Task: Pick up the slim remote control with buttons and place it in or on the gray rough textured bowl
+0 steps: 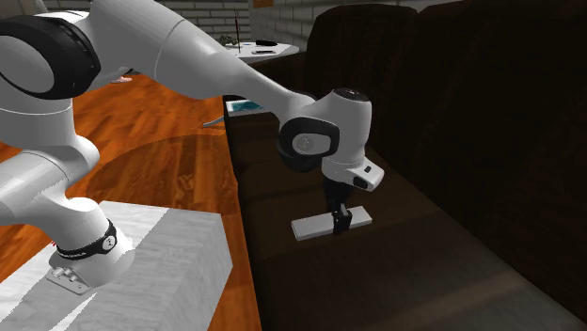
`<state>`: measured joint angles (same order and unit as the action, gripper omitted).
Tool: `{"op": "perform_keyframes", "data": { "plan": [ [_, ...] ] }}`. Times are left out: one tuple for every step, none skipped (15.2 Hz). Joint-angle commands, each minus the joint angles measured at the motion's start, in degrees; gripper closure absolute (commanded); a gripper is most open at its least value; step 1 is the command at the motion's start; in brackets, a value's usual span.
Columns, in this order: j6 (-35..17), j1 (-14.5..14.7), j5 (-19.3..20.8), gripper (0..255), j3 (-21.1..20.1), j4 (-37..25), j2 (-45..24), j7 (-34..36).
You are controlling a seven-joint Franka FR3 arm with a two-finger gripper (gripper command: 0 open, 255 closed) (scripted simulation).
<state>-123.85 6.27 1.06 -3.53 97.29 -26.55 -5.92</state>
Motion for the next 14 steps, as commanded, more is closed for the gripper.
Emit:
{"op": "perform_keyframes", "data": {
  "plan": [
    [0.02, -0.03, 0.01, 255, 0.03, 0.01, -0.09, -0.01],
    [0.03, -0.03, 0.01, 255, 0.03, -0.01, -0.1, -0.02],
    [0.02, -0.03, 0.01, 255, 0.03, -0.02, -0.11, -0.01],
    [0.04, -0.01, 0.01, 255, 0.03, -0.05, -0.12, 0.01],
    [-0.02, -0.01, 0.01, 255, 0.02, 0.1, -0.03, 0.01],
    [0.6, -0.02, -0.02, 255, 0.01, -0.16, 0.34, 0.0],
    [1.22, -0.03, -0.04, 255, -0.01, -0.42, 0.69, -0.01],
    [1.84, -0.04, -0.06, 255, -0.02, -0.69, 1.04, -0.01],
    [2.48, -0.05, -0.09, 255, -0.03, -1.01, 1.36, -0.02],
    [3.11, -0.05, -0.11, 255, -0.04, -1.33, 1.68, -0.03],
    [3.75, -0.06, -0.13, 255, -0.05, -1.65, 1.99, -0.04],
    [4.39, -0.06, -0.15, 255, -0.06, -1.99, 2.29, -0.05],
    [5.04, -0.07, -0.17, 255, -0.07, -2.35, 2.59, -0.05],
    [5.69, -0.07, -0.19, 255, -0.08, -2.71, 2.87, -0.06]
  ]
}}
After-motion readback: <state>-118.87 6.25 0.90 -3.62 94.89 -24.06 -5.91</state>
